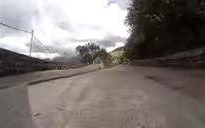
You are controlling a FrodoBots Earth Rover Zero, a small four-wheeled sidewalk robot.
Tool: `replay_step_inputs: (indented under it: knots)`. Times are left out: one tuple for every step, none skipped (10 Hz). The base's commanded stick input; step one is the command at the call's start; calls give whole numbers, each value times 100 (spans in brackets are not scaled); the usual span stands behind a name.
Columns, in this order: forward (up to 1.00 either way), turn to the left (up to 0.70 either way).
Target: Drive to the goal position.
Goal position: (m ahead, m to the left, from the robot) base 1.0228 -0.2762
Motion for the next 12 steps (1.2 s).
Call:
replay_step_inputs:
  knots:
    - [100, 0]
    - [100, 0]
    - [100, 0]
    - [100, 0]
    - [100, 0]
    - [100, 0]
    - [100, 0]
    - [100, 0]
    - [100, 0]
    - [100, 0]
    - [100, 0]
    - [100, 0]
